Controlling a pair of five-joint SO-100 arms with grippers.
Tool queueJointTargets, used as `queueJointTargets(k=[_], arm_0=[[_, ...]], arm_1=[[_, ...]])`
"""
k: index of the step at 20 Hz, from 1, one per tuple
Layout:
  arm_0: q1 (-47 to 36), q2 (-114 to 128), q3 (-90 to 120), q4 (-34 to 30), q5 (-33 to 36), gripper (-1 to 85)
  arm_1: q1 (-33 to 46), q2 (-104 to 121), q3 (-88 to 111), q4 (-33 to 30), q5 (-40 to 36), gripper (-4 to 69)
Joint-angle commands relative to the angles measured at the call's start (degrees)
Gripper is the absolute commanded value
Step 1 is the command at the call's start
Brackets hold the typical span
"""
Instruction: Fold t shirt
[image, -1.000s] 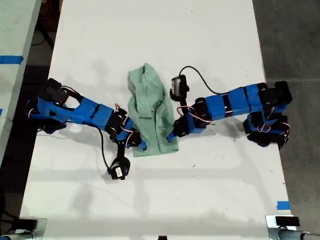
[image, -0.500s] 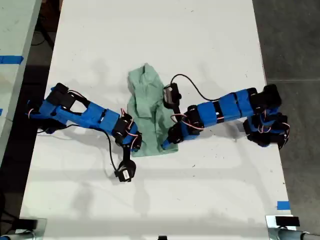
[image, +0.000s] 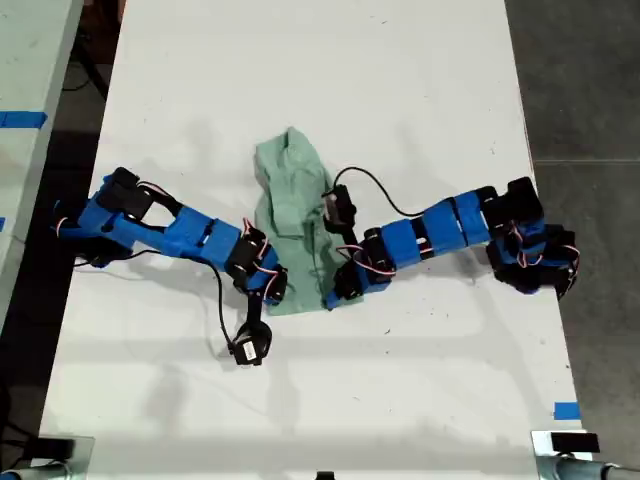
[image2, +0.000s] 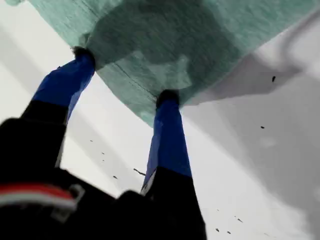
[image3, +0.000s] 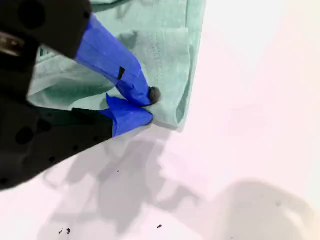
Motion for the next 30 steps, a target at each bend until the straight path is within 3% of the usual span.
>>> queueJointTargets(k=[1,6,10,12,15,23,25,26,27,30], arm_0=[[0.4,0.9,-3.7,-0.7,1.2,-0.3],[1.3,2.3,-6.2,-2.8,5.5,-0.3],[6.2,11.3,-7.6,-3.7,8.3,-0.3],[6.9,18.3,-6.6,-3.0,8.7,-0.3],[2.4,26.6,-3.3,4.9,9.0,-0.3],[-21.5,31.3,-0.4,12.0,22.5,-0.3],[-24.9,31.1,-0.1,12.3,24.1,-0.3],[-26.2,31.6,-0.1,12.7,24.5,3.1],[-27.8,32.6,-0.1,13.4,25.4,5.4],[-34.8,38.2,0.6,15.5,28.3,8.7]], arm_1=[[-1.6,0.0,-4.2,-1.4,0.4,0.6],[-5.6,-4.4,-13.3,-2.6,-0.1,0.0],[-10.5,-3.6,-28.9,4.9,-0.3,0.0],[-9.8,2.7,-28.7,5.9,-2.6,-0.1],[-4.7,10.0,-27.0,7.7,-8.5,-0.1],[17.1,13.7,-26.6,9.1,-25.9,0.9],[20.9,14.7,-26.9,10.5,-28.0,10.3],[22.9,16.0,-27.3,12.5,-28.7,26.0],[25.2,18.3,-27.4,14.9,-29.1,34.6],[32.7,26.0,-27.3,22.6,-30.7,41.3]])
